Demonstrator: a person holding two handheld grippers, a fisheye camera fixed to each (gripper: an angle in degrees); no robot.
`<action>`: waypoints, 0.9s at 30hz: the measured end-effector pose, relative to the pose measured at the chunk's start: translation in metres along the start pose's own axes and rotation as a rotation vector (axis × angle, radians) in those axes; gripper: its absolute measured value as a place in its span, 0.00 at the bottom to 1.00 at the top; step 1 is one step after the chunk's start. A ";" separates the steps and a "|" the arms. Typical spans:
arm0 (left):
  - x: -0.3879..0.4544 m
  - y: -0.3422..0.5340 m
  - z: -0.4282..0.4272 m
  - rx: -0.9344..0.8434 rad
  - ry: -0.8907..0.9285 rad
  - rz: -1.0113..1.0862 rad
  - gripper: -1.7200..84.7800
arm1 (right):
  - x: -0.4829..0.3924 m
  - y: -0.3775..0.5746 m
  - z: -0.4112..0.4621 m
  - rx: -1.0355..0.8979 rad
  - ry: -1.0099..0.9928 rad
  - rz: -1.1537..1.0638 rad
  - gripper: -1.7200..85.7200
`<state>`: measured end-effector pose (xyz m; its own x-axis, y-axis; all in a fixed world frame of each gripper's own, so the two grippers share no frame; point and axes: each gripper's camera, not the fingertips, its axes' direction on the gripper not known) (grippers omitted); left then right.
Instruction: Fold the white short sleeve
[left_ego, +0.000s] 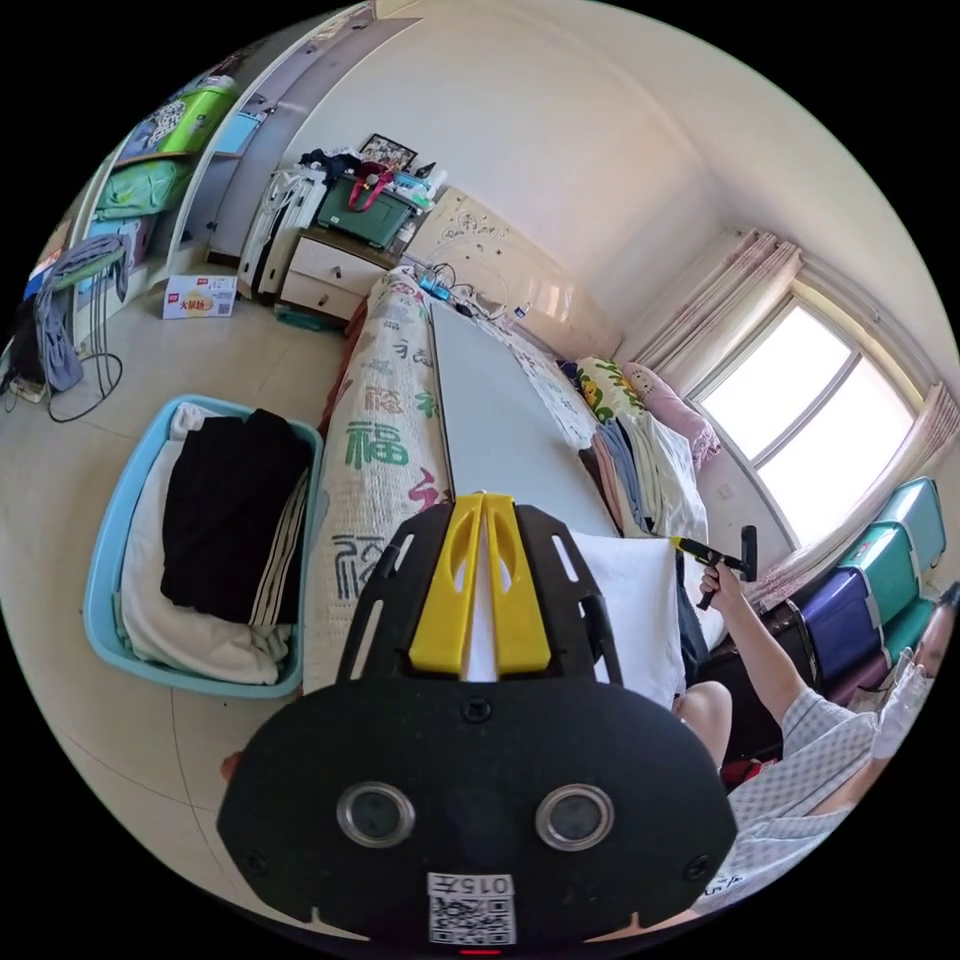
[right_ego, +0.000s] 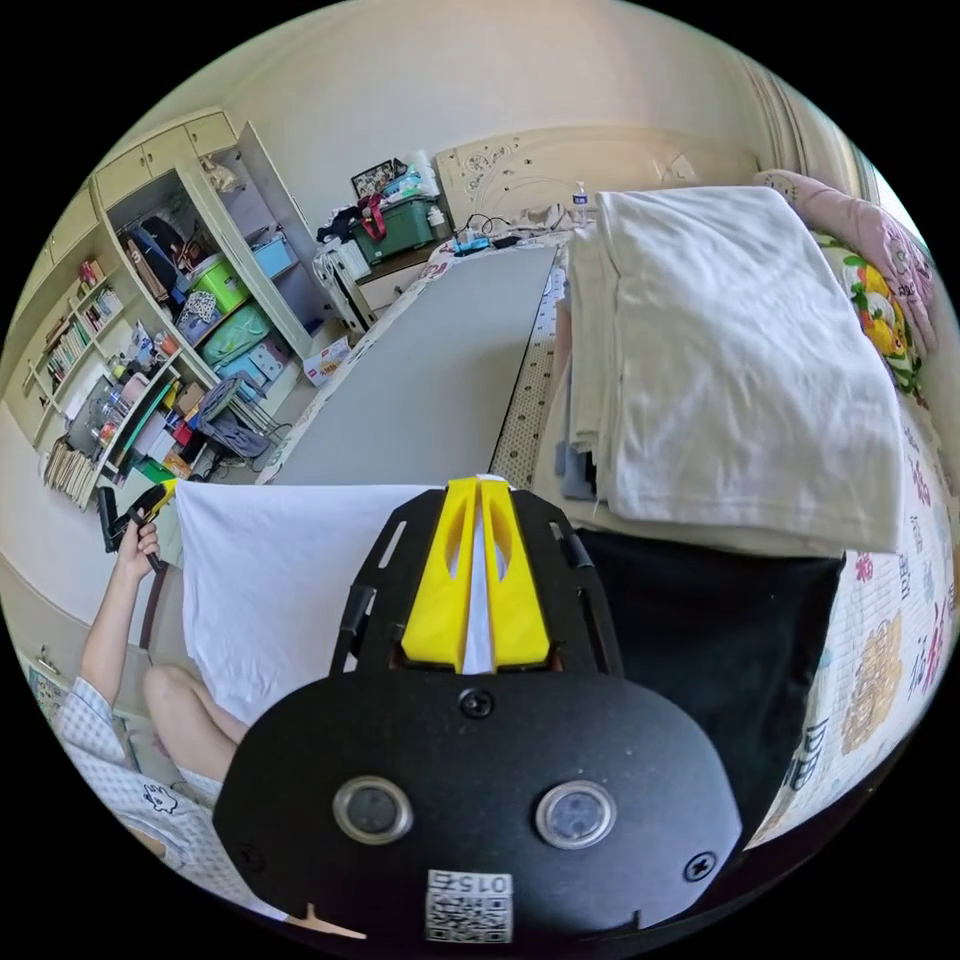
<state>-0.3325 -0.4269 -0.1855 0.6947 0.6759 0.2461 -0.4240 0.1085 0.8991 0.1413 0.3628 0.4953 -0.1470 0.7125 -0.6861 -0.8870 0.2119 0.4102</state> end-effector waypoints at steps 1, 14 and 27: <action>-0.001 -0.008 0.003 0.001 -0.002 -0.002 0.01 | 0.004 -0.013 -0.001 0.000 0.009 0.001 0.01; -0.062 -0.048 0.131 -0.069 -0.135 -0.103 0.01 | 0.085 -0.105 0.068 -0.128 0.126 0.100 0.02; 0.055 0.017 0.006 0.128 0.012 -0.014 0.01 | -0.071 -0.182 -0.319 0.221 -0.030 0.165 0.01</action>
<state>-0.2985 -0.3924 -0.1546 0.6928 0.6836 0.2295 -0.3361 0.0246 0.9415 0.1734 0.0606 0.2774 -0.2657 0.7682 -0.5824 -0.7346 0.2298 0.6384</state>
